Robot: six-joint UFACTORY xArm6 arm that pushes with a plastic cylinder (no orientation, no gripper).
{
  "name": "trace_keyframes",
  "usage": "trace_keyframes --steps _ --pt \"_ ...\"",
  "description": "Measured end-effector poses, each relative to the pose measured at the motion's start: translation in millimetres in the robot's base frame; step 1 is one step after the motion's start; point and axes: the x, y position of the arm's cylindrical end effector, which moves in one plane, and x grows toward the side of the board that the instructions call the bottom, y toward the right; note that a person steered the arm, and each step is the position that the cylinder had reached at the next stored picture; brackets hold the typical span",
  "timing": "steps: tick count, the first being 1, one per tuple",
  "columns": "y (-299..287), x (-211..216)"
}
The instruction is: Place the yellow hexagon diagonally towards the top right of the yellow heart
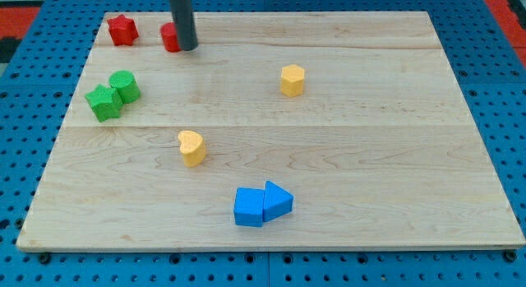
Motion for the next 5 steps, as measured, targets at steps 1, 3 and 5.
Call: trace_keyframes --steps 1,3,5 --pt "-22 -14" --pt "-29 -18" --pt "-9 -18"
